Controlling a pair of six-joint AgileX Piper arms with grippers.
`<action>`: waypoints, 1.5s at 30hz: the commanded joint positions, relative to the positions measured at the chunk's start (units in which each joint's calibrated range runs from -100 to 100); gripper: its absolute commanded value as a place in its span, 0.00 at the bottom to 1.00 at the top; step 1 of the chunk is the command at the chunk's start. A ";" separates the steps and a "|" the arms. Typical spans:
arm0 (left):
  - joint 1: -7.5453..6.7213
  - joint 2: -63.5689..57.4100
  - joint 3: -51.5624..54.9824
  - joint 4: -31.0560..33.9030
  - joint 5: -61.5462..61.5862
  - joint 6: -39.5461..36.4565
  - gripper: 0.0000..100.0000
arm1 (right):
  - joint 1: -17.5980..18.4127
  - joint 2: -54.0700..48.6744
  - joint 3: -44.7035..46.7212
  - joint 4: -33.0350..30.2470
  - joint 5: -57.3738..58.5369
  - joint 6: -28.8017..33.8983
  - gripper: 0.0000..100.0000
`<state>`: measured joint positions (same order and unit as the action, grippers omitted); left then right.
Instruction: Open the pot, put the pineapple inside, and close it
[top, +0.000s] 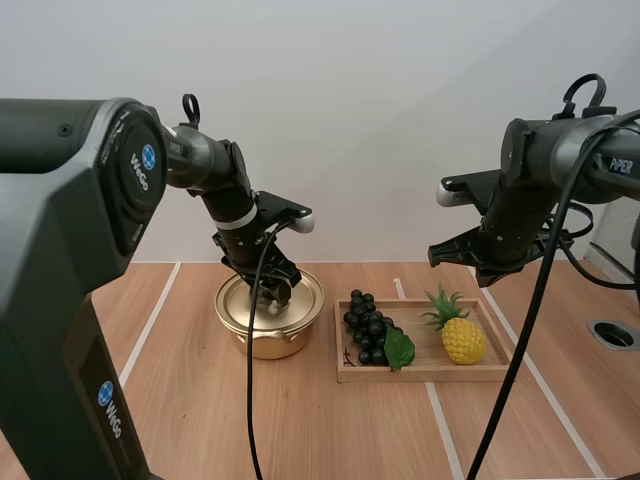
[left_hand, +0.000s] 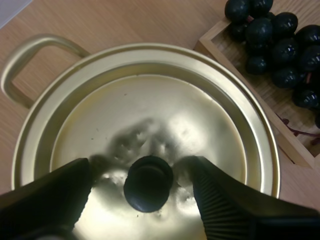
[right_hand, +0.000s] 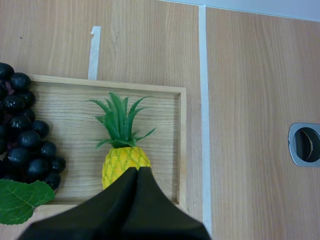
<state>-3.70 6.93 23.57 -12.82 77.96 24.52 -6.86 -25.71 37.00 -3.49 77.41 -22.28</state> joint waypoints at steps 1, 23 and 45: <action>-0.24 0.55 0.09 -0.15 -0.04 -0.29 0.89 | -0.27 -0.35 0.14 0.21 -0.26 -0.51 0.00; -0.24 -1.21 -0.07 -1.06 2.65 -0.37 0.00 | -0.27 -0.35 0.14 0.42 -3.73 -0.51 0.00; -0.24 -45.46 -5.58 -4.35 -30.17 0.93 0.00 | -0.27 1.96 0.14 2.80 -9.99 -0.51 0.00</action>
<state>-3.76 -34.69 21.27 -15.55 54.19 25.32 -6.86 -24.60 37.00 -0.83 67.59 -22.28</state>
